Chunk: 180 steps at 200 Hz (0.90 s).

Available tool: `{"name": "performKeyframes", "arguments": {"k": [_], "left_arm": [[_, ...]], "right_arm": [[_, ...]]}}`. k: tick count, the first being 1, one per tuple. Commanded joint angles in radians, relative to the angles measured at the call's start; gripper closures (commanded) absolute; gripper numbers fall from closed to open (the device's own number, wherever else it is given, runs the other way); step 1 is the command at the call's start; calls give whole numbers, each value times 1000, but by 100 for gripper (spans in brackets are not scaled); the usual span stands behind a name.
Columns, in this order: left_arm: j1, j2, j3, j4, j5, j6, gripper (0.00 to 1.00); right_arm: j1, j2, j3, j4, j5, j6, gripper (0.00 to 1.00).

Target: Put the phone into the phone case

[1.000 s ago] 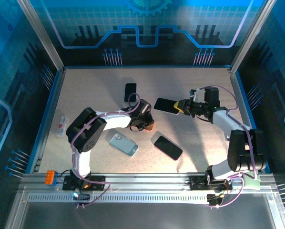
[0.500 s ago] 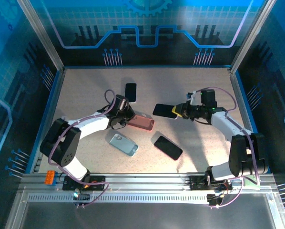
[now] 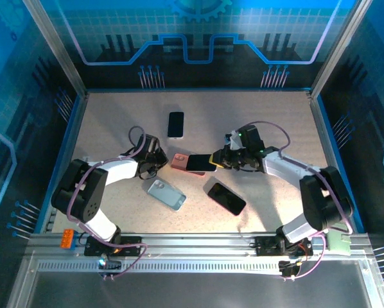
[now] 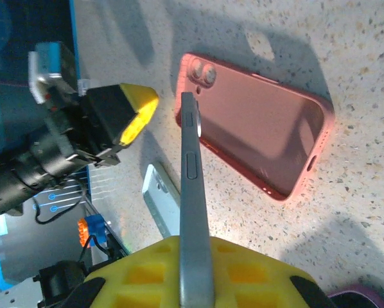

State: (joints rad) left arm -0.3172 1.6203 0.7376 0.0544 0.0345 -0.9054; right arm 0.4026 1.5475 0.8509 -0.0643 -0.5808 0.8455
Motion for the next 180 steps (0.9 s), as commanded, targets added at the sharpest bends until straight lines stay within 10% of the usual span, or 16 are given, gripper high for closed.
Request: {"name": "performKeyframes", "arguments": {"k": [1, 180], "left_arm": [[15, 23, -3, 49, 11, 35, 100], [18, 99, -18, 164, 88, 11, 100]], "right_arm": [[29, 51, 71, 113, 8, 57, 100], [76, 246, 99, 228, 7, 178, 100]]}}
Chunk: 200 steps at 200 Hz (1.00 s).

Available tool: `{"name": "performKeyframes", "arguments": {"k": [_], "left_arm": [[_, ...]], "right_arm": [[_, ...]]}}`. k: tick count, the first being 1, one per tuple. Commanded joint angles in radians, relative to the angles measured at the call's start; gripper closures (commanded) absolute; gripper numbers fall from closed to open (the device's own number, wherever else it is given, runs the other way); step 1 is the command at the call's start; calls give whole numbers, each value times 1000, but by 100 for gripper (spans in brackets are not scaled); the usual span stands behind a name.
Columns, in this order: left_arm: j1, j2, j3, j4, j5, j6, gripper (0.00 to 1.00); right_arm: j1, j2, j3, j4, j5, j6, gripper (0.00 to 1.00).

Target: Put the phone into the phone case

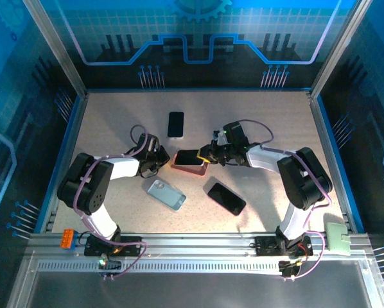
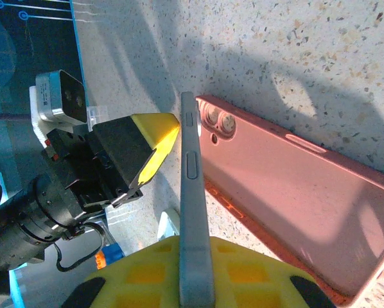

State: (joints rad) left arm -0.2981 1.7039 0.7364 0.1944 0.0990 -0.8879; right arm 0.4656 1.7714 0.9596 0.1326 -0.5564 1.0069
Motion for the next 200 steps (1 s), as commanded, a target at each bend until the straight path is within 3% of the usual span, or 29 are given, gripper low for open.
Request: {"name": "performKeyframes", "arguments": {"k": [1, 200], "left_arm": [[-2, 16, -17, 24, 24, -6, 100], [-88, 60, -17, 60, 24, -61, 100]], "right_arm": [[12, 22, -11, 30, -17, 17, 100], [25, 127, 11, -24, -11, -10, 100]]}}
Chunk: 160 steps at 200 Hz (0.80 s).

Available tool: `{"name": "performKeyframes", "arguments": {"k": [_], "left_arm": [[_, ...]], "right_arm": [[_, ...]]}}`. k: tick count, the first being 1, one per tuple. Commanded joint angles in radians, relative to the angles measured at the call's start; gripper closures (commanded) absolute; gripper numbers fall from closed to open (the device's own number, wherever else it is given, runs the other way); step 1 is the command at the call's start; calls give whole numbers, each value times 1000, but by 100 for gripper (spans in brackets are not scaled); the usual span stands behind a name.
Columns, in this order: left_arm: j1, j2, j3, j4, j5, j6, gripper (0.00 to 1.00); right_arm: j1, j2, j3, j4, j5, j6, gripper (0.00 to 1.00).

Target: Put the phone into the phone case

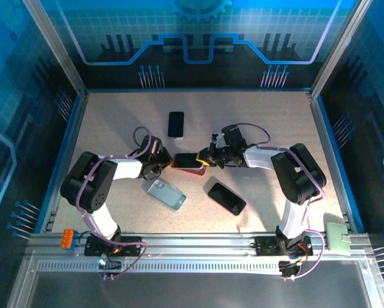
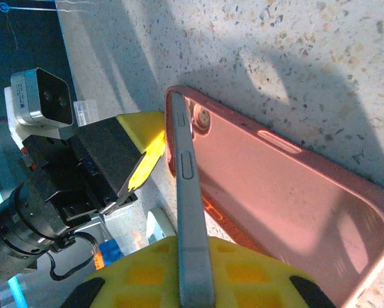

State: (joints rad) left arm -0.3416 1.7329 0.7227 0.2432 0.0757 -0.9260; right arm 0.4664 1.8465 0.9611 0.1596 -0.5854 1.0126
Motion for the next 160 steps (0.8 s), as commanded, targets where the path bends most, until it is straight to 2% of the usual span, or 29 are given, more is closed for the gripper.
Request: {"name": "performKeyframes", "arguments": {"k": [1, 160], "left_arm": [[-44, 30, -3, 11, 47, -22, 100], [-95, 6, -18, 22, 22, -66, 100]], "right_arm": [[25, 54, 10, -50, 17, -15, 100], [57, 120, 38, -58, 19, -32, 100]]}}
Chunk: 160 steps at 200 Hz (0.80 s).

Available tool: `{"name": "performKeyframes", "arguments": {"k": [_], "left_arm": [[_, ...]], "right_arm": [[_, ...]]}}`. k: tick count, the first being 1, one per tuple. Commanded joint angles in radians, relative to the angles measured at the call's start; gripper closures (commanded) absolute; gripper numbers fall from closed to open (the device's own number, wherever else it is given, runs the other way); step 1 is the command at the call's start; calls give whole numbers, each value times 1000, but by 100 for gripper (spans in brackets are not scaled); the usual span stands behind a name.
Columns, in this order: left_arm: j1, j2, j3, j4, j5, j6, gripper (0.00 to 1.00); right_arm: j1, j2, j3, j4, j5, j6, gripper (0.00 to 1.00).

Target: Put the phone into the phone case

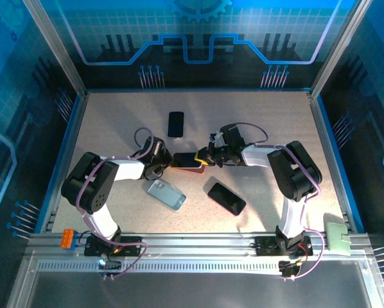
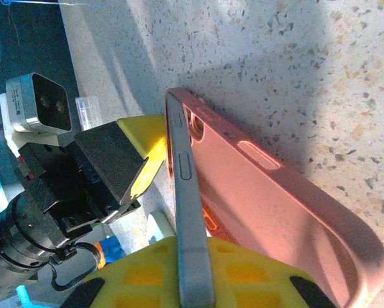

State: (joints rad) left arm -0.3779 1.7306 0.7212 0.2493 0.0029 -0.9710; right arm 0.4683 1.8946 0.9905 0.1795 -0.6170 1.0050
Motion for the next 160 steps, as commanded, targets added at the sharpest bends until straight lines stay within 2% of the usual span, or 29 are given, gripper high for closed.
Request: {"name": "performKeyframes", "arguments": {"k": [1, 25, 74, 106, 128, 145, 160], "left_arm": [[-59, 9, -16, 17, 95, -21, 100], [-62, -1, -26, 28, 90, -31, 100], [-77, -24, -47, 45, 75, -50, 100], [-96, -47, -59, 42, 59, -60, 100], [-108, -57, -61, 39, 50, -66, 100], [-117, -62, -64, 43, 46, -77, 100], [-127, -66, -65, 46, 42, -86, 100]], "right_arm": [[55, 71, 10, -79, 51, -25, 100], [53, 61, 31, -145, 64, -66, 100], [49, 61, 99, -281, 80, -145, 83], [45, 72, 142, -341, 80, -187, 79], [42, 85, 184, -398, 82, -222, 73], [40, 92, 212, -436, 88, -243, 61], [38, 97, 241, -476, 92, -264, 58]]}}
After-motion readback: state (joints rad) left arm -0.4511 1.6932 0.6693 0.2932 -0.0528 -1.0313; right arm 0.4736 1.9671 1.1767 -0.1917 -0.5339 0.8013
